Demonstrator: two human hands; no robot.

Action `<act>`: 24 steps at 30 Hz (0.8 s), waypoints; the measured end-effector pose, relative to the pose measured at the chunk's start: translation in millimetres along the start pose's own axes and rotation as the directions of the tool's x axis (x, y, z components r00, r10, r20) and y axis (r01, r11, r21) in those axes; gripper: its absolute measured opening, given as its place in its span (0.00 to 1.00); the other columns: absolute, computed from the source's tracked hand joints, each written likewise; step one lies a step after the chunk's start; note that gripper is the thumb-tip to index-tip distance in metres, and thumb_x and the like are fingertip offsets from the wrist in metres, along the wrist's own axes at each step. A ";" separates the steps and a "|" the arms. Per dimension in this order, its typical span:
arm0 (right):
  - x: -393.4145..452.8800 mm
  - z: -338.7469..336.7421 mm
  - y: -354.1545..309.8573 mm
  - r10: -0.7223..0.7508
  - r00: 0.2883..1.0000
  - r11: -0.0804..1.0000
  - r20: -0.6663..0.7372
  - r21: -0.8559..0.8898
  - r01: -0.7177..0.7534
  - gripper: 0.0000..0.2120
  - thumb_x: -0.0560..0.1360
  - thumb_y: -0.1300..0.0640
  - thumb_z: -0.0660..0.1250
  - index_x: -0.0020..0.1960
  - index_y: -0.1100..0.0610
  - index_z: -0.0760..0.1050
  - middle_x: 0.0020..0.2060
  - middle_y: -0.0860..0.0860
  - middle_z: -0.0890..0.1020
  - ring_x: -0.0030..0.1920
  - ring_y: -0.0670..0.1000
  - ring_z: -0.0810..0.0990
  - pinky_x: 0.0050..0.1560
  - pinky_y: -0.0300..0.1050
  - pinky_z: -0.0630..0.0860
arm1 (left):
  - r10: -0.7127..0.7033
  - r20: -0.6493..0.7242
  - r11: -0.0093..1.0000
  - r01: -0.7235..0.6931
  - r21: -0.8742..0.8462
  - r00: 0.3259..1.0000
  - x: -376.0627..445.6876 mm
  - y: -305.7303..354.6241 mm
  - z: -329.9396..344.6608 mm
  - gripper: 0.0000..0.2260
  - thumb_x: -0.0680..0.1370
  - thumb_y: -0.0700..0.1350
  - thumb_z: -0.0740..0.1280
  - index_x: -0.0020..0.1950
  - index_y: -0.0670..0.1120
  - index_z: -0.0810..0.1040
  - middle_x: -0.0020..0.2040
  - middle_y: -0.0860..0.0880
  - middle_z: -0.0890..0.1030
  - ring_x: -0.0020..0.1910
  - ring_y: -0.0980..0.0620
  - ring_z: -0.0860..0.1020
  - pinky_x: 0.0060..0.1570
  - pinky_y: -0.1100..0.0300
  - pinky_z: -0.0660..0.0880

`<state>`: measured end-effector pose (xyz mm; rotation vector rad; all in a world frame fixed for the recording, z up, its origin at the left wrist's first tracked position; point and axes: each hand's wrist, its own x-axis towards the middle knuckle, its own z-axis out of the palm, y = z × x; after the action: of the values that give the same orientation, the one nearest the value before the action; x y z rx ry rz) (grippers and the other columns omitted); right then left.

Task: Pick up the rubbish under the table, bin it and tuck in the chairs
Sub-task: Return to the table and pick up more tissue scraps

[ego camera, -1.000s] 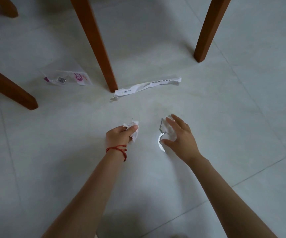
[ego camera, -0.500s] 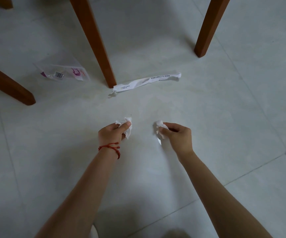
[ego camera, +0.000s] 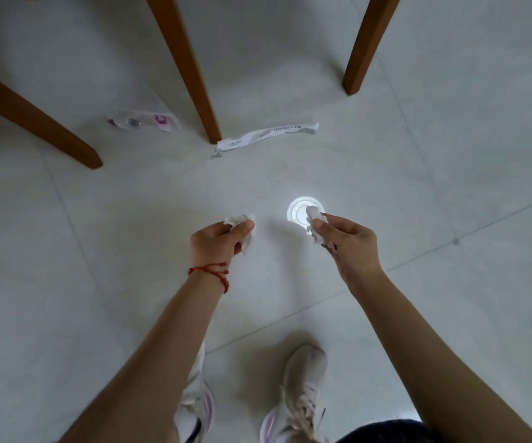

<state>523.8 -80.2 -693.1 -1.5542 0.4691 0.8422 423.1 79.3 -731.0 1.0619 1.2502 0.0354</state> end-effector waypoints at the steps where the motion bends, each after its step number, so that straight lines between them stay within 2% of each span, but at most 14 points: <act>1: -12.7 -2.1 -10.2 0.000 1.000 1.000 0.000 -0.008 0.000 0.04 0.68 0.64 0.72 0.41 0.58 0.83 0.40 0.59 0.81 0.41 0.51 0.80 0.44 0.38 0.77 | 0.002 0.003 1.000 -0.002 -0.004 1.000 -13.2 11.2 -2.3 0.05 0.68 0.39 0.72 0.33 0.43 0.79 0.44 0.42 0.78 0.46 0.45 0.78 0.41 0.60 0.76; 5: -64.1 -5.4 -53.5 -0.008 1.000 1.000 -0.010 -0.028 0.008 0.03 0.67 0.63 0.73 0.41 0.60 0.83 0.38 0.57 0.81 0.40 0.52 0.79 0.45 0.41 0.75 | 0.022 -0.008 0.999 -0.022 0.030 1.000 -66.6 60.7 -10.3 0.05 0.69 0.39 0.72 0.33 0.43 0.79 0.42 0.42 0.77 0.43 0.47 0.77 0.31 0.69 0.75; 8: -108.0 -1.2 -89.2 -0.028 1.000 1.000 0.008 0.001 0.028 0.02 0.67 0.61 0.73 0.38 0.60 0.83 0.35 0.56 0.79 0.38 0.51 0.78 0.42 0.39 0.75 | 0.026 -0.015 0.999 -0.025 0.029 1.000 -108.6 103.0 -16.6 0.06 0.68 0.39 0.72 0.32 0.44 0.79 0.41 0.42 0.77 0.41 0.47 0.76 0.30 0.69 0.75; 12: -168.7 9.5 -137.0 -0.055 0.998 0.998 0.011 0.016 0.055 0.06 0.67 0.61 0.73 0.44 0.61 0.83 0.29 0.50 0.81 0.35 0.48 0.79 0.40 0.36 0.75 | 0.031 0.009 0.999 -0.032 0.017 0.999 -165.4 161.2 -26.5 0.07 0.68 0.39 0.72 0.30 0.46 0.80 0.42 0.41 0.77 0.42 0.46 0.76 0.39 0.59 0.78; 14: -198.6 15.5 -160.8 -0.067 0.998 0.998 0.008 0.009 0.067 0.08 0.67 0.60 0.74 0.45 0.61 0.83 0.28 0.48 0.82 0.35 0.48 0.79 0.40 0.36 0.76 | 0.041 -0.001 0.999 -0.041 0.033 0.999 -194.2 189.1 -32.2 0.08 0.68 0.39 0.72 0.29 0.46 0.80 0.40 0.42 0.78 0.41 0.46 0.76 0.40 0.59 0.77; 17: -242.5 24.6 -194.4 -0.081 0.997 0.996 0.017 0.024 0.081 0.05 0.66 0.59 0.74 0.43 0.57 0.83 0.31 0.48 0.84 0.36 0.46 0.81 0.40 0.35 0.77 | 0.050 -0.029 0.998 -0.049 0.034 0.998 -236.1 226.1 -42.6 0.05 0.67 0.39 0.73 0.32 0.42 0.81 0.30 0.48 0.79 0.37 0.48 0.77 0.38 0.60 0.78; 19: -270.4 30.6 -214.9 -0.076 0.997 0.997 0.010 0.034 0.075 0.06 0.66 0.60 0.74 0.43 0.57 0.83 0.34 0.49 0.85 0.38 0.46 0.81 0.41 0.35 0.77 | 0.055 -0.037 0.998 -0.054 0.031 0.998 -263.4 248.6 -51.1 0.06 0.67 0.39 0.73 0.30 0.44 0.82 0.25 0.53 0.79 0.37 0.48 0.77 0.38 0.61 0.78; 21: -297.2 36.2 -234.5 -0.055 0.998 0.996 -0.005 0.066 0.056 0.07 0.66 0.62 0.73 0.45 0.58 0.83 0.38 0.52 0.85 0.42 0.49 0.82 0.44 0.38 0.77 | 0.060 -0.033 0.998 -0.060 0.014 0.998 -289.1 269.8 -59.7 0.10 0.67 0.39 0.73 0.25 0.47 0.81 0.28 0.49 0.79 0.39 0.47 0.77 0.41 0.58 0.78; 24: -337.2 47.5 -263.2 -0.040 0.999 0.992 -0.004 0.117 0.040 0.07 0.67 0.63 0.73 0.46 0.58 0.82 0.43 0.54 0.85 0.46 0.51 0.83 0.47 0.40 0.77 | 0.066 -0.009 0.998 -0.066 -0.008 0.998 -326.7 301.4 -72.3 0.09 0.66 0.39 0.74 0.26 0.46 0.81 0.38 0.41 0.79 0.42 0.44 0.77 0.50 0.49 0.76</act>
<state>481.9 -46.6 -266.1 -1.4514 0.4791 0.7695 396.0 111.5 -282.6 1.0970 1.2220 0.0959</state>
